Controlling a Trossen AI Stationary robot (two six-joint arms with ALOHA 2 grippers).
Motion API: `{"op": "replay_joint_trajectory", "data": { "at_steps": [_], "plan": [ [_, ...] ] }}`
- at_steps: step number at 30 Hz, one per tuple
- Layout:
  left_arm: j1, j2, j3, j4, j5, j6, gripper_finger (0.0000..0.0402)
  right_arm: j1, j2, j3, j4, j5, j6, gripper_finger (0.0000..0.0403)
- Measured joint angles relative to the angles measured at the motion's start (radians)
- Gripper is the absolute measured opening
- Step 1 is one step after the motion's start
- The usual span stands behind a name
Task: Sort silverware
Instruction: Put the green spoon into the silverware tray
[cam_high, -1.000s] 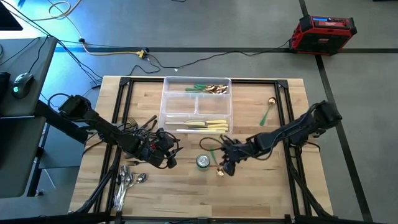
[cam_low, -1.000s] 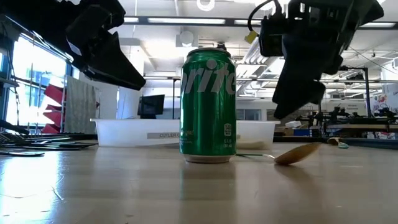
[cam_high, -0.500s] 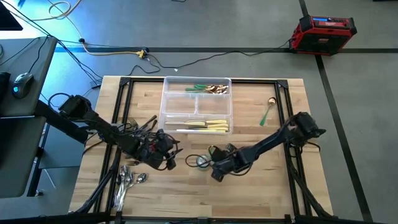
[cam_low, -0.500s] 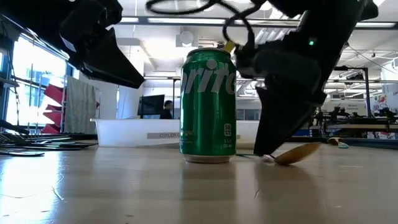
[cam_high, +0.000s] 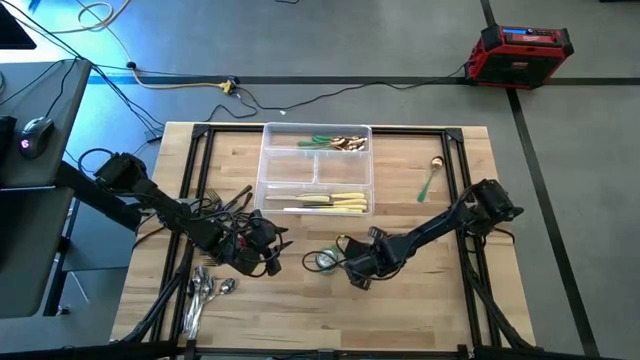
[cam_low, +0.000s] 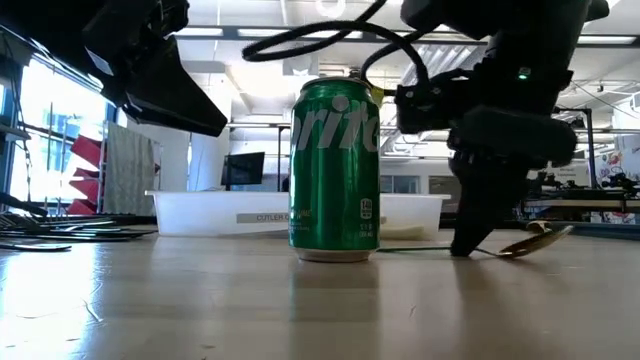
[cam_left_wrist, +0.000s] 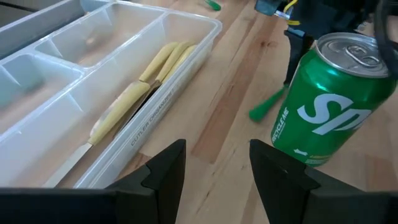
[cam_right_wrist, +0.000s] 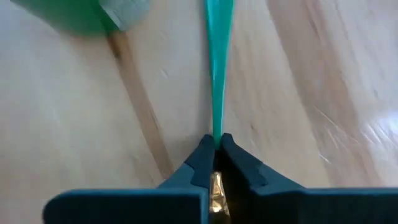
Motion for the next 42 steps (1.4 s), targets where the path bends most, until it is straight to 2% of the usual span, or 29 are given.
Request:
{"op": "replay_joint_trajectory", "data": {
  "at_steps": [4,10,14,17,23,28,34,37,42],
  "plan": [
    [-0.002,0.000,0.000,0.000,-0.002,0.001,0.0158,0.000,-0.101,-0.020,-0.199,0.025,-0.017,0.0002],
    [-0.002,0.000,0.000,0.000,-0.017,0.017,0.0158,-0.050,-0.329,-0.016,-0.393,0.167,-0.040,0.0000],
    [0.000,0.000,0.000,0.003,-0.036,0.029,0.0158,-0.168,-0.454,-0.011,-0.317,0.258,-0.238,0.0000],
    [0.003,0.000,0.000,0.008,-0.052,0.045,0.0158,-0.311,-0.484,-0.011,-0.155,0.253,-0.447,0.0000],
    [0.023,0.000,0.000,0.007,-0.075,0.104,0.0158,-0.605,-0.444,-0.009,0.219,0.073,-0.925,0.0000],
    [0.048,0.000,0.000,0.007,-0.102,0.172,0.0158,-0.795,-0.375,-0.008,0.451,-0.047,-1.102,0.0000],
    [0.092,0.000,0.000,0.011,-0.135,0.267,0.0158,-0.923,-0.258,0.016,0.534,-0.152,-1.202,0.0000],
    [0.125,0.000,0.000,0.012,-0.135,0.318,0.0158,-0.950,-0.183,0.061,0.529,-0.197,-1.237,0.0000],
    [0.182,0.000,0.000,0.015,-0.117,0.367,0.0158,-0.962,-0.060,0.162,0.454,-0.204,-1.299,0.0000]
  ]
}}
